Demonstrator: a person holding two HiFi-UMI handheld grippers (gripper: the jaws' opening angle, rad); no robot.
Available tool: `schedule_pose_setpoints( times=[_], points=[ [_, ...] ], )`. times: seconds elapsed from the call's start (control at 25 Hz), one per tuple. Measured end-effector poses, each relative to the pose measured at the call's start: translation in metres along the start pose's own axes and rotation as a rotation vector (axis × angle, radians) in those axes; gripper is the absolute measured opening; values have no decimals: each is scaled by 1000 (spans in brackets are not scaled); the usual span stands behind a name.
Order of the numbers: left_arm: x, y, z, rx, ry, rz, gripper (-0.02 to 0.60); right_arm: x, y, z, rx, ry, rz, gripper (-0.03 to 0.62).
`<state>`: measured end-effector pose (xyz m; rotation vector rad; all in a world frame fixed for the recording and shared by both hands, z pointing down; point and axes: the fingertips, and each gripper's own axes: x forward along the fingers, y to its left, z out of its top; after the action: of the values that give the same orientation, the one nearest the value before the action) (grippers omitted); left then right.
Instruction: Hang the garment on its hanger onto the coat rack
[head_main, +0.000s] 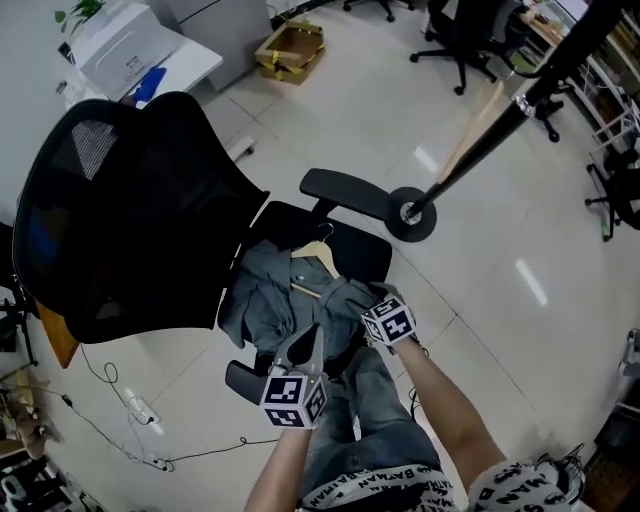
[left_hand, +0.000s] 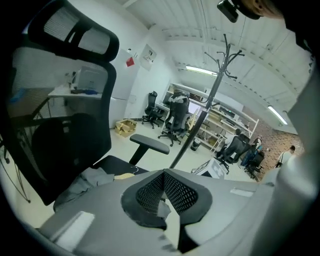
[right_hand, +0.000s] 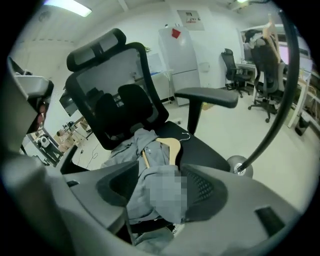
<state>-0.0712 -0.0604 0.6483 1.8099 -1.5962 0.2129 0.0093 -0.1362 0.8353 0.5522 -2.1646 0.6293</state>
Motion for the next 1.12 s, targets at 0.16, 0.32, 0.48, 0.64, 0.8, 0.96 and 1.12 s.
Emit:
schedule_pose_setpoints(
  times=[0.16, 0.32, 0.48, 0.64, 0.8, 0.96, 1.12],
  points=[
    [30, 8, -19, -27, 29, 12, -12, 56, -19, -19, 19, 58, 10, 261],
    [48, 18, -33, -72, 39, 28, -12, 102, -29, -32, 32, 114, 57, 239],
    [54, 23, -47, -98, 55, 42, -12, 132, -26, -40, 24, 147, 126, 239],
    [53, 30, -55, -130, 62, 64, -12, 154, -25, -50, 22, 193, 157, 239],
    [50, 37, -60, -160, 67, 88, -12, 166, -21, -56, 5, 229, 202, 222],
    [50, 40, -64, -172, 71, 97, -12, 161, -19, -49, -32, 190, 224, 148],
    [45, 41, -65, -173, 67, 94, -12, 133, -18, -24, -127, 31, 96, 137]
  ],
)
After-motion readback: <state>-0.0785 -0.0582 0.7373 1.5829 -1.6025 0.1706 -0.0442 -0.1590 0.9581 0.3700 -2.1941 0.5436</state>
